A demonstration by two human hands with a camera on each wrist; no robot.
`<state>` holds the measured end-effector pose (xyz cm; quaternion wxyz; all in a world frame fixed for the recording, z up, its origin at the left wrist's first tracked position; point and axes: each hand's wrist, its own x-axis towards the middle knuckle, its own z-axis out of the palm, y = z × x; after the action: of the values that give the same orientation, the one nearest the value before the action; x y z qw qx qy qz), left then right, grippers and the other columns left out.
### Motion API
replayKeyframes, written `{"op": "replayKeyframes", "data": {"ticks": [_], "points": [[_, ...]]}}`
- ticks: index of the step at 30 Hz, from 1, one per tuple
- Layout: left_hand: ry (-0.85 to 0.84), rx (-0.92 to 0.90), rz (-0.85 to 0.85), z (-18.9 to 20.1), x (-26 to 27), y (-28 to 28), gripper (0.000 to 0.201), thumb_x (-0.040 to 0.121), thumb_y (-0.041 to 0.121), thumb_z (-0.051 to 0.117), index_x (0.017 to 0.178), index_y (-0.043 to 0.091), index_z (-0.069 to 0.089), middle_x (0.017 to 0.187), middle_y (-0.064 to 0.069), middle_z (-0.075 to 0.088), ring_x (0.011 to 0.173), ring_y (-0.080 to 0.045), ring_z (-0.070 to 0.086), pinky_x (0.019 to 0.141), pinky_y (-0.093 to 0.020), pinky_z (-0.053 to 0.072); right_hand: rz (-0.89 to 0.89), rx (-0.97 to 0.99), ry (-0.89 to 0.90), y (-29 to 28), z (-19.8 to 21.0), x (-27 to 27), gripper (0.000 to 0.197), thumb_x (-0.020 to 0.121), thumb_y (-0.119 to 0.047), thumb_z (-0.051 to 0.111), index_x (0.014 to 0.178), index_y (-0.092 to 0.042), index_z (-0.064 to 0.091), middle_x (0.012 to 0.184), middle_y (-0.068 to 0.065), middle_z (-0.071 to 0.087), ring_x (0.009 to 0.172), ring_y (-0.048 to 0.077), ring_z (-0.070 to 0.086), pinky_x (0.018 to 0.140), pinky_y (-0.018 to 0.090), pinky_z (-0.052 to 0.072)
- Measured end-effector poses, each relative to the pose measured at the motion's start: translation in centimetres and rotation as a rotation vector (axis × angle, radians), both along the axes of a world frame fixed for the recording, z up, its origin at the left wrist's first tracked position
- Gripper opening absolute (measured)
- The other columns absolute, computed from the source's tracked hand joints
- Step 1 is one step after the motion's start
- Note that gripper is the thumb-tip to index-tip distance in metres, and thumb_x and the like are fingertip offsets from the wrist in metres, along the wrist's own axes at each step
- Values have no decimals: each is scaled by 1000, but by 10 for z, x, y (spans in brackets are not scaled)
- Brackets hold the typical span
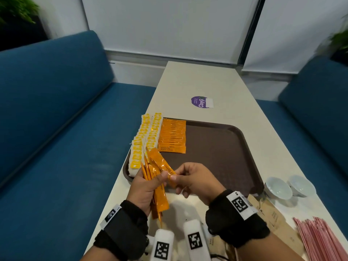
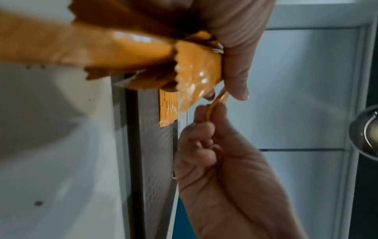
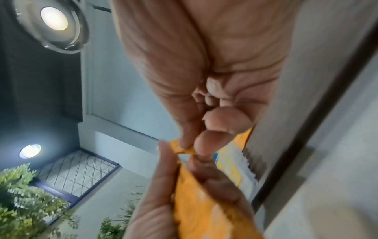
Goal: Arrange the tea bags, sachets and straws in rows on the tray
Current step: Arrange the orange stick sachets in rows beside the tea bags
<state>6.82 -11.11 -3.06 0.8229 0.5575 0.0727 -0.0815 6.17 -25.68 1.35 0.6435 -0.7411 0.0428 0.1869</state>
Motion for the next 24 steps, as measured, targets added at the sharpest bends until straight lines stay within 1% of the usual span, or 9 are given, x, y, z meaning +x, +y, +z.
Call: {"op": "replayKeyframes", "data": {"ticks": [3,6,10,13,15,17,19,21,24], "points": [[-9,84,-36,-2,-2,4,44,61,16,76,100,8,59,84,-11,66,82,-28,63,73,-37,50,20,17,-4,7,-4,-6,19,86,-9,66,73,-11,53,68,8,65,51,10,56,42,19,39],[-12,223,-111,0,1,14,58,54,10,86,105,12,59,86,-8,68,86,-28,65,79,-41,52,78,-254,-100,4,-6,-5,21,76,-14,78,77,-17,57,75,-2,64,65,7,57,53,18,44],[-63,491,-298,10,5,23,49,62,5,83,101,23,58,93,-2,69,90,-22,66,76,-32,53,7,-125,-159,-6,8,6,48,73,-11,79,109,-27,52,106,-1,62,94,16,62,73,23,53],[-59,547,-351,16,6,21,52,65,3,81,107,22,55,93,0,67,86,-16,64,68,-23,51,61,-92,-168,-6,17,16,51,75,-5,76,111,-30,50,92,5,63,86,23,64,83,37,54],[-31,520,-375,18,6,20,59,59,11,86,109,22,55,96,0,67,88,-17,64,68,-23,51,72,-139,-181,-6,17,20,48,77,-2,74,108,-29,51,78,4,60,74,18,63,75,36,55],[-3,462,-392,16,7,23,67,48,20,85,109,22,56,94,1,69,86,-16,67,68,-24,53,54,-119,-164,-8,16,22,44,80,1,70,111,-24,52,70,2,57,58,10,59,54,24,50],[12,401,-395,14,7,27,71,40,22,86,107,21,59,87,4,71,79,-13,69,65,-22,53,19,-50,-133,-12,16,23,39,83,4,65,113,-18,53,71,4,56,50,8,56,43,20,44],[37,332,-327,10,9,29,75,35,25,86,105,20,62,86,2,69,77,-16,68,64,-24,51,18,-6,-110,-19,18,24,31,85,7,61,109,-13,57,73,6,58,50,11,58,41,21,46],[67,196,-143,5,14,32,65,49,11,87,108,17,61,94,-4,66,80,-19,62,63,-26,48,115,-168,-95,-31,23,30,16,83,4,65,88,-11,64,72,3,62,57,10,58,47,20,48]]}}
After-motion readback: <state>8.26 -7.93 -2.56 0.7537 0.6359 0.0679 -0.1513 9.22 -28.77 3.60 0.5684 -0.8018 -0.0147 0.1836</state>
